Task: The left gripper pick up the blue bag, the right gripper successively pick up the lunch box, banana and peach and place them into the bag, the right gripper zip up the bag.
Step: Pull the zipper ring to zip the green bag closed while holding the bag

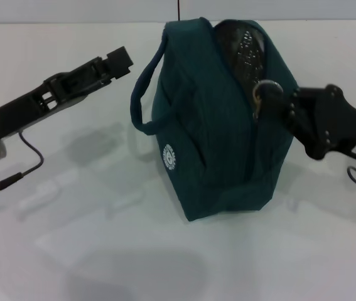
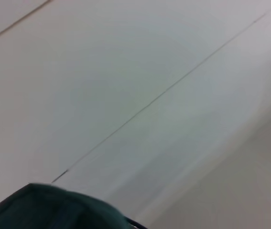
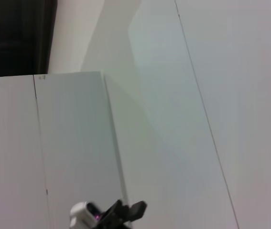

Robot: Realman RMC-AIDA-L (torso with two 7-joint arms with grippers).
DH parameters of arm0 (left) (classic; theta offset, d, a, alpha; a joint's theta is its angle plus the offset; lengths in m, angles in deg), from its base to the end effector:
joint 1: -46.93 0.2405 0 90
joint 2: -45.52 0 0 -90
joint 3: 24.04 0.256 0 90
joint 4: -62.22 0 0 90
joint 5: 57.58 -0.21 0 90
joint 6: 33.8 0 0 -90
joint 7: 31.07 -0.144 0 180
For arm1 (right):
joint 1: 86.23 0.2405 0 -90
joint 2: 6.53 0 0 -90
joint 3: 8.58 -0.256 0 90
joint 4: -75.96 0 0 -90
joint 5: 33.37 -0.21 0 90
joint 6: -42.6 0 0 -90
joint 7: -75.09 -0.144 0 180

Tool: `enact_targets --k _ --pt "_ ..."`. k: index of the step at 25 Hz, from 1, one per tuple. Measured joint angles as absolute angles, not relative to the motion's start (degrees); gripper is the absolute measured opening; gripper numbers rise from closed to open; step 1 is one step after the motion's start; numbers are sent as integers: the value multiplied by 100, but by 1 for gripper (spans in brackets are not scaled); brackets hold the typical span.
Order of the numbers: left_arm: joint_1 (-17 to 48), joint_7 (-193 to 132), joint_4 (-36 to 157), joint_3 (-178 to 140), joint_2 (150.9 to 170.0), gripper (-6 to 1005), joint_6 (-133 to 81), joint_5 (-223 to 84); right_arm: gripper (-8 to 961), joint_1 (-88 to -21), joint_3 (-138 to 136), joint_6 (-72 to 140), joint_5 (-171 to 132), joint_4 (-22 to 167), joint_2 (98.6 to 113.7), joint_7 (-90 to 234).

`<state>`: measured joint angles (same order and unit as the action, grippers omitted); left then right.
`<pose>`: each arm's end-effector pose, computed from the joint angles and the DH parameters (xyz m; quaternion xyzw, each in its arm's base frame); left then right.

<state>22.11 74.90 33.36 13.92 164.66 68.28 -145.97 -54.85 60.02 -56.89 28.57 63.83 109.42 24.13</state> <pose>-0.2496 0.2989 0.0266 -0.7457 -0.4304 -0.5086 0.0076 0.2217 0.3027 -0.0157 -0.8536 0.1018 0.4923 0.1365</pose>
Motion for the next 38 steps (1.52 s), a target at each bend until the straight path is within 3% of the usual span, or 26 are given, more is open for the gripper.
enact_targets --k 21,38 --pt "3193 4179 3858 1393 16500 889 7180 -14604 8 -4286 6496 -4774 2809 6088 10966 1929" --pt "2620 2167 5037 1400 16562 844 6287 -14411 8 -4108 6511 -4282 2792 5962 10966 1919"
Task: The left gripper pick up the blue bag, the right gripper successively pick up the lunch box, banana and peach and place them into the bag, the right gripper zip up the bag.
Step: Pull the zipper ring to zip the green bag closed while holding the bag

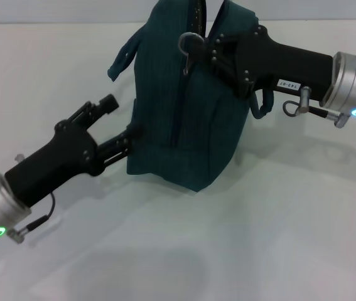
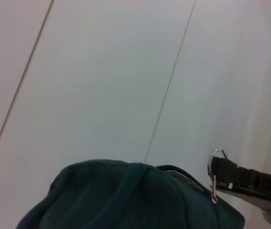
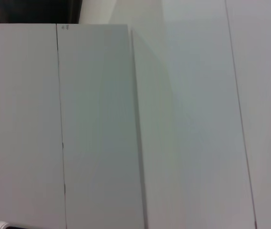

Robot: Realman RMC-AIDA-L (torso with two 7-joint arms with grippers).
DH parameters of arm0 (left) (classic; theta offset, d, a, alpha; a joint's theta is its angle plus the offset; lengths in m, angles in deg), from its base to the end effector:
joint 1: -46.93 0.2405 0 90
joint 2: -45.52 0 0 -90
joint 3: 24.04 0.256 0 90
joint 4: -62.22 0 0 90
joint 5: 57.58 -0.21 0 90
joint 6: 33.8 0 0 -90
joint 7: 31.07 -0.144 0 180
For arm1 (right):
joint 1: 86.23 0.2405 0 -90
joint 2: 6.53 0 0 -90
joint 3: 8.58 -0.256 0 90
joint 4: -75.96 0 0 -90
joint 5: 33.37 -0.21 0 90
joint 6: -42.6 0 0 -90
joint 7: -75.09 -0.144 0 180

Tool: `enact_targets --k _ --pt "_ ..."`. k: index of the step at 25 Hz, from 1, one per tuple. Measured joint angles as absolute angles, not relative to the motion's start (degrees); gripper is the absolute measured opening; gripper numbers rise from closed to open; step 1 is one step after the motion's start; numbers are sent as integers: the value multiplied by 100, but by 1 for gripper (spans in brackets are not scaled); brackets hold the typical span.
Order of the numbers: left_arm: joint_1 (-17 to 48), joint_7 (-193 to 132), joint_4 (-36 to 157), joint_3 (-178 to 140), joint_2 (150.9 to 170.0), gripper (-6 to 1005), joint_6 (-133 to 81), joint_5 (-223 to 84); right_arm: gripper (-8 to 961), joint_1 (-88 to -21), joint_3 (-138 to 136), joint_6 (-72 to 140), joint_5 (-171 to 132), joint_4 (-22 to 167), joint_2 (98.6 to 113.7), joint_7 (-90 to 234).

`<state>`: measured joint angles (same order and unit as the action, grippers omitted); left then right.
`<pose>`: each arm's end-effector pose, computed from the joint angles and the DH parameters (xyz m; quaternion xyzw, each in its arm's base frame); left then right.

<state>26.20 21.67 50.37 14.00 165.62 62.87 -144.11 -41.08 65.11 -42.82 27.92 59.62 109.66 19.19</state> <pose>-0.2850 0.2598 -0.0252 -0.8156 -0.2358 -0.4727 0.2363 0.1454 0.3711 -0.0338 -0.8948 0.0484 0.4295 0.1122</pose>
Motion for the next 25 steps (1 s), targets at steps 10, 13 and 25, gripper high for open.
enact_targets --k 10,13,25 --pt "2217 2045 5311 1432 16566 797 5862 -14398 9 -4087 6516 -4286 2788 5961 10966 1855" --pt "2155 2043 5357 1444 16551 783 5751 -14413 9 -4100 6516 -4287 2788 5961 10966 1824" --pt "2143 1970 5305 1520 16538 415 5765 -14419 8 -4151 6516 -4327 2787 5984 10966 1775"
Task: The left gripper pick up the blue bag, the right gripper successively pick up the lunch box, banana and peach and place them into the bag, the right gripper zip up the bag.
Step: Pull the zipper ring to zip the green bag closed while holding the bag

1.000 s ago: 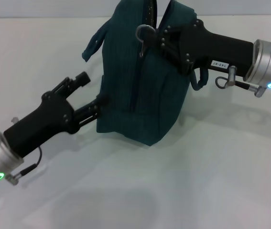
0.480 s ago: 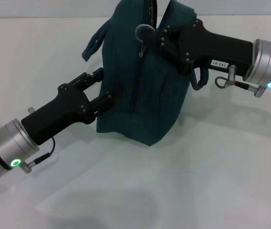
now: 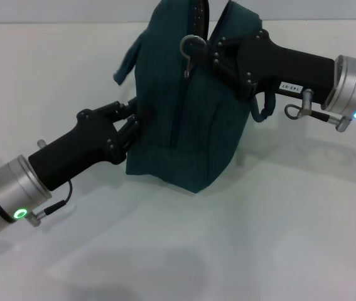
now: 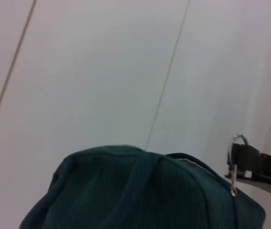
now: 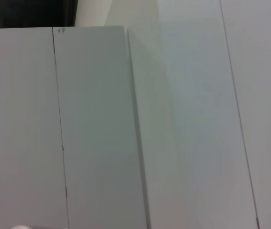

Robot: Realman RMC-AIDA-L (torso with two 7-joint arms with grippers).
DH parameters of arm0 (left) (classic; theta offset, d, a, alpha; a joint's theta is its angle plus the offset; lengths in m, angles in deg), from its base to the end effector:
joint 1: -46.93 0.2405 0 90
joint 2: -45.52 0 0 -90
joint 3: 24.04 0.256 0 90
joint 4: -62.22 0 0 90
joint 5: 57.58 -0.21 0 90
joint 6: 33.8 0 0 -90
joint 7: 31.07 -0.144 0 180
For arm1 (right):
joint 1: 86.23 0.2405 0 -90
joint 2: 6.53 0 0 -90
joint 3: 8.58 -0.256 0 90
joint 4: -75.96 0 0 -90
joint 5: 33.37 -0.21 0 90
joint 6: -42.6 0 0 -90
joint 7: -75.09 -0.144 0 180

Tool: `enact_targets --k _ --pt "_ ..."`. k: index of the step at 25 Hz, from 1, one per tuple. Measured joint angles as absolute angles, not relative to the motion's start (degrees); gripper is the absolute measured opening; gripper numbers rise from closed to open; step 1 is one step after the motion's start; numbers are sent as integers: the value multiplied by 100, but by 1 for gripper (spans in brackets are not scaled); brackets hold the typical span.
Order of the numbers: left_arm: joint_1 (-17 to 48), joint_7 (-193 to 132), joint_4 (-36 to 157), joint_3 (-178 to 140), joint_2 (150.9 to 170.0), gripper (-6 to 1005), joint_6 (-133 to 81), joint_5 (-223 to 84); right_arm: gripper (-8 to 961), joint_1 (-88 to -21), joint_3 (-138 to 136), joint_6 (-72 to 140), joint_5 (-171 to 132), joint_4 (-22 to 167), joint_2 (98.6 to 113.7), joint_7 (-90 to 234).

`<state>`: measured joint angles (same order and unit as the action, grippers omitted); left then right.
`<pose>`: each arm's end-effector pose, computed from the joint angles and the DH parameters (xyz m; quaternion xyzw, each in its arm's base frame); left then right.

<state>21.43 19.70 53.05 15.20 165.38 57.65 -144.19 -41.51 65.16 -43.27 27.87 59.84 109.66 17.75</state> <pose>-0.2732 0.2825 -0.0388 -0.8336 -0.2282 -0.4468 0.2313 0.1483 0.3688 -0.0339 -0.8933 0.0632 0.4323 0.1053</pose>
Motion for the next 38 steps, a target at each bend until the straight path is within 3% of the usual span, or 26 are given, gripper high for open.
enact_targets --k 7,13,38 --pt "2123 1957 5298 1600 16539 136 5773 -14418 9 -4177 6516 -4350 2760 5967 10966 1710" --pt "2085 1961 5299 1648 16535 85 5778 -14422 9 -4199 6516 -4401 2720 5964 10966 1661" --pt "2117 2435 4912 2403 16459 62 6016 -14757 8 -4220 6436 -4190 2208 5890 10928 1457"
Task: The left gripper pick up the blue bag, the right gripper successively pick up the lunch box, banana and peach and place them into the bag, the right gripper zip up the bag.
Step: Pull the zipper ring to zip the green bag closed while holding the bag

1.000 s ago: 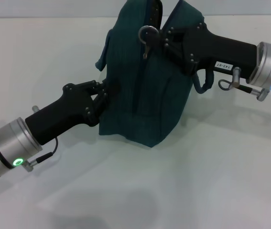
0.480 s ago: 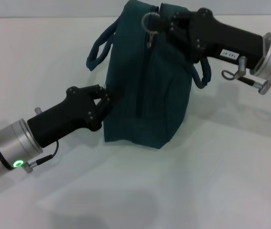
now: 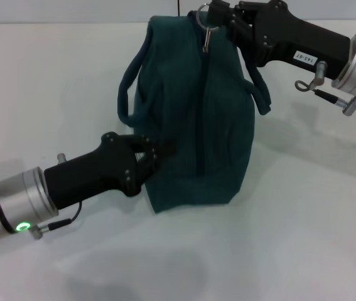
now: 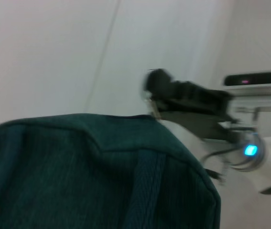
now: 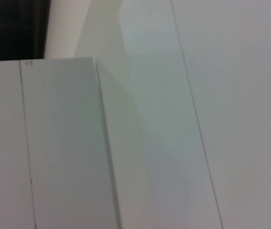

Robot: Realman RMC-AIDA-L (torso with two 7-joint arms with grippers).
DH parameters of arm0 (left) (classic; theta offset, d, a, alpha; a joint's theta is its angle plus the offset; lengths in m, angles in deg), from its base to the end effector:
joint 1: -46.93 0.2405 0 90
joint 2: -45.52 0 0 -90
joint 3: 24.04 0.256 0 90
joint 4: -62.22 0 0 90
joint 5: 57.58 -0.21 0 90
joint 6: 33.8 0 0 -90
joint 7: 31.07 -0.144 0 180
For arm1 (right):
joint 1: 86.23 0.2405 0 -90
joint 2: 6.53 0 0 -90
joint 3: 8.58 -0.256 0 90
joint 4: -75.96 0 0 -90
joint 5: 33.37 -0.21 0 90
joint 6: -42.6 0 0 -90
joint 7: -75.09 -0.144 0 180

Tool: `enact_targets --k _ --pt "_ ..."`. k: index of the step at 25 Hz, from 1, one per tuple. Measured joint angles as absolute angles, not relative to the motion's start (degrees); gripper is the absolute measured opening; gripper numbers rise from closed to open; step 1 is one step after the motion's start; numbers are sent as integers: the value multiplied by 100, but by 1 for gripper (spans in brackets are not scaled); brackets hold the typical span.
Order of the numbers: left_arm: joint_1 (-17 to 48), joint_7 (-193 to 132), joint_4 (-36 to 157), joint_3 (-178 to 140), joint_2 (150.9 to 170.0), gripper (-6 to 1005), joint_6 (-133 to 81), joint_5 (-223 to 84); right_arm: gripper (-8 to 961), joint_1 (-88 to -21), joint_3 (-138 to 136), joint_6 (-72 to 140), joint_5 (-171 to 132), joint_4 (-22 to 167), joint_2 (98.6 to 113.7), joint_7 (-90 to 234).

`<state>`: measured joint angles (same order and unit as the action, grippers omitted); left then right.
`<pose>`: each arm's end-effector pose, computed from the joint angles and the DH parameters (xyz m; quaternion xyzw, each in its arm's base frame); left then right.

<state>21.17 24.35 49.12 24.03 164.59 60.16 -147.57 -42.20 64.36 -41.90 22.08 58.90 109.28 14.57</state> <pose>-0.2650 0.2719 -0.0455 -0.8778 -0.2048 -0.4114 0.1350 0.1472 0.3811 -0.0175 -0.8670 0.1004 0.4688 0.1361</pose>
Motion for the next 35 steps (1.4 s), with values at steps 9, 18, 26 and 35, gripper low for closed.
enact_targets --k 9,18,26,35 --pt "2227 2728 4783 2412 16383 63 6734 -15096 8 -4194 6443 -3769 2205 5763 10913 1454" --pt "2380 2753 4770 2418 16274 71 7211 -15195 9 -4149 6490 -3117 2229 5654 10933 1238" --pt "2619 2762 4758 2136 16247 79 7241 -15087 8 -4214 6525 -2784 2217 5648 10955 997" --pt "2835 2880 4667 1296 16323 87 6947 -14953 8 -4950 6733 -3401 2196 4841 10964 747"
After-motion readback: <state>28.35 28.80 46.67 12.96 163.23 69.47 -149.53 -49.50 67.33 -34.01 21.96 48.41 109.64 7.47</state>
